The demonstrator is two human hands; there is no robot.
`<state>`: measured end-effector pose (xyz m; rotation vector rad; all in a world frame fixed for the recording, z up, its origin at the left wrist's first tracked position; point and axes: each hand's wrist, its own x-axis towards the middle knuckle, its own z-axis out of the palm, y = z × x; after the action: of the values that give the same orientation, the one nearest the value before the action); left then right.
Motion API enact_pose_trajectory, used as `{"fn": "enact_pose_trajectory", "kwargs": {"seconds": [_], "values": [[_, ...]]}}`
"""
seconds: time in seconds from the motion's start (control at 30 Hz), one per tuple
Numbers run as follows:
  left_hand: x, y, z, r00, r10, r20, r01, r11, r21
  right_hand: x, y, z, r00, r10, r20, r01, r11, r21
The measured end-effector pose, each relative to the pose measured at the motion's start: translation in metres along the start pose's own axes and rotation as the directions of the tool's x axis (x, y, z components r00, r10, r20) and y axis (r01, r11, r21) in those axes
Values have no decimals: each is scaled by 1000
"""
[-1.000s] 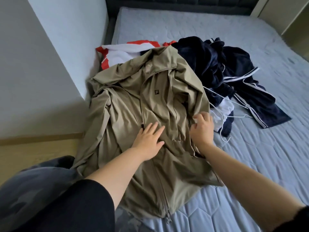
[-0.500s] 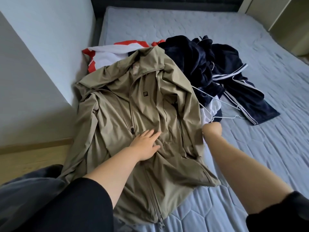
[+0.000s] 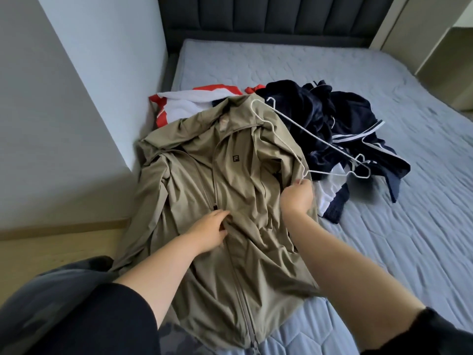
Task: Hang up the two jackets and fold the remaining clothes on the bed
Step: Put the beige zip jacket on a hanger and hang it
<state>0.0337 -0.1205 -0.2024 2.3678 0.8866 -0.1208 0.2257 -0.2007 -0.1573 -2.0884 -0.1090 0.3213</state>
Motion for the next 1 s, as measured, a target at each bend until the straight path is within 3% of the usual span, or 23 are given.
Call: {"fn": "enact_pose_trajectory", "kwargs": {"seconds": [0.1,0.23,0.3,0.4,0.47,0.53,0.6,0.67,0.73,0.8,0.87,0.9,0.93,1.0], "values": [[-19,-14,-13,951,29,-309,-44,998,-43,-26,-6,21,974,-216,69,223,965,-141],[-35,-23,-45,708,173,-684,-76,983,170,-50,-15,41,836,-467,288,545,770,-332],[-37,-28,-62,645,199,-738,-19,970,244,-60,-18,46,732,-570,372,681,606,-411],[-41,-38,-75,706,105,-700,125,955,270,-71,-29,44,550,-712,437,815,342,-468],[-41,-45,-76,746,7,-666,205,949,240,-82,-36,42,352,-840,412,888,160,-432],[-42,-50,-78,742,10,-671,159,969,190,-93,-45,42,156,-920,359,923,6,-385],[-45,-51,-81,687,12,-727,76,993,89,-93,-50,48,53,-939,340,946,-61,-317],[-47,-53,-85,698,-101,-709,118,993,-25,-90,-57,54,39,-955,294,954,-52,-296],[-47,-56,-88,688,-179,-703,173,982,-81,-90,-65,57,113,-973,200,969,63,-241],[-47,-59,-93,637,-224,-737,175,974,-145,-93,-77,58,262,-960,96,964,256,-72],[-48,-61,-101,557,-227,-799,115,974,-196,-95,-88,59,434,-896,92,896,440,59],[-48,-62,-105,519,-198,-832,78,980,-185,-93,-94,61,467,-875,128,876,477,67],[-49,-61,-109,487,-152,-860,48,988,-147,-91,-98,65,464,-865,188,877,479,38],[-48,-58,-115,441,-62,-895,6,998,-66,-90,-106,74,393,-854,341,914,404,-40]]}}
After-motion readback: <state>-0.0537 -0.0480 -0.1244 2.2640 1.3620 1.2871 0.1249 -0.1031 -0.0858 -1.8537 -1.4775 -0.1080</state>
